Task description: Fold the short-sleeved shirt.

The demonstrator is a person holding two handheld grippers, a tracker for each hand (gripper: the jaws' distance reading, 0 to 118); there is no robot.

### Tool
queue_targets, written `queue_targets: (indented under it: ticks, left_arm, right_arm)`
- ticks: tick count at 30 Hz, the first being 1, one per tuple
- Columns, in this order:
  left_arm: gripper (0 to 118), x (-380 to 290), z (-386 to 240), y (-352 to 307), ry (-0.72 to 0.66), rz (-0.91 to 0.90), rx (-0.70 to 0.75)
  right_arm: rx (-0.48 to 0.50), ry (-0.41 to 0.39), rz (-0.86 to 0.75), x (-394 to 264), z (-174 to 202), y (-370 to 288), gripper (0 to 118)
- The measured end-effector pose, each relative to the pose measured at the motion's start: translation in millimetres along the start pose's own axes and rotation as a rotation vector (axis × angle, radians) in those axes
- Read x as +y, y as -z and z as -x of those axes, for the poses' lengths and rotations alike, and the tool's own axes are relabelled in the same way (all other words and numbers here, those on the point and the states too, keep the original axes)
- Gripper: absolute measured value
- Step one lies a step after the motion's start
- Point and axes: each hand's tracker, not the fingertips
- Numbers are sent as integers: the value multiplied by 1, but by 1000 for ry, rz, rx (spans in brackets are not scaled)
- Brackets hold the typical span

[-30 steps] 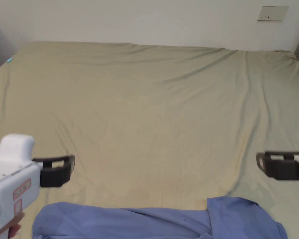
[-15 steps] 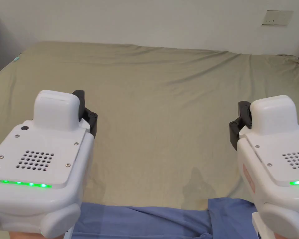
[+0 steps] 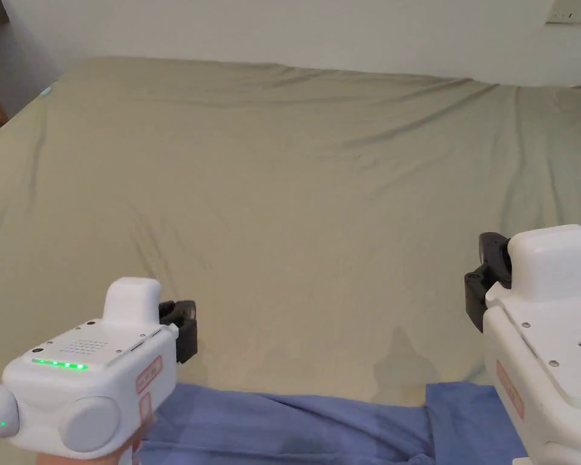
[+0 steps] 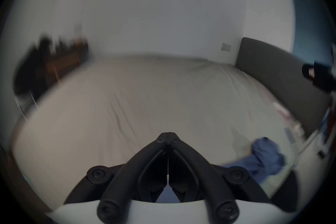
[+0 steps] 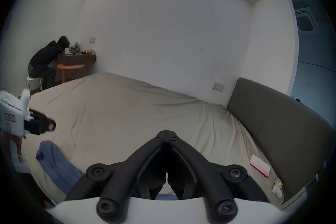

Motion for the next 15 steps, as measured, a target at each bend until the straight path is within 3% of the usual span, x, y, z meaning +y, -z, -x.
queue_targets:
  ticks: [3, 4, 5, 6, 7, 9, 12, 15]
  left_arm:
    - [2, -31, 70, 16, -268, 167, -104]
    - [13, -39, 93, 16, -304, 210, -122]
    - [40, -44, 109, 15, -322, 221, -130]
    - [87, -50, 124, 9, -342, 248, -135]
    - [113, -54, 141, 7, -358, 267, -147]
    - [115, -58, 171, -4, -410, 189, -170]
    - [117, -62, 210, -11, -578, 257, -238]
    - [117, -71, 215, -3, -660, 302, -314]
  right_arm:
    - [12, 3, 47, -11, -7, 4, 1]
    - [19, 16, 64, -14, -11, 6, 1]
    - [23, 26, 76, -15, -14, 8, 1]
    - [23, 34, 87, -17, -18, 10, 2]
    - [22, 38, 94, -18, -21, 11, 1]
    - [23, 44, 109, -19, -25, 13, 1]
    - [35, 52, 128, -20, -27, 14, 2]
    - [40, 44, 145, -22, -24, 16, 2]
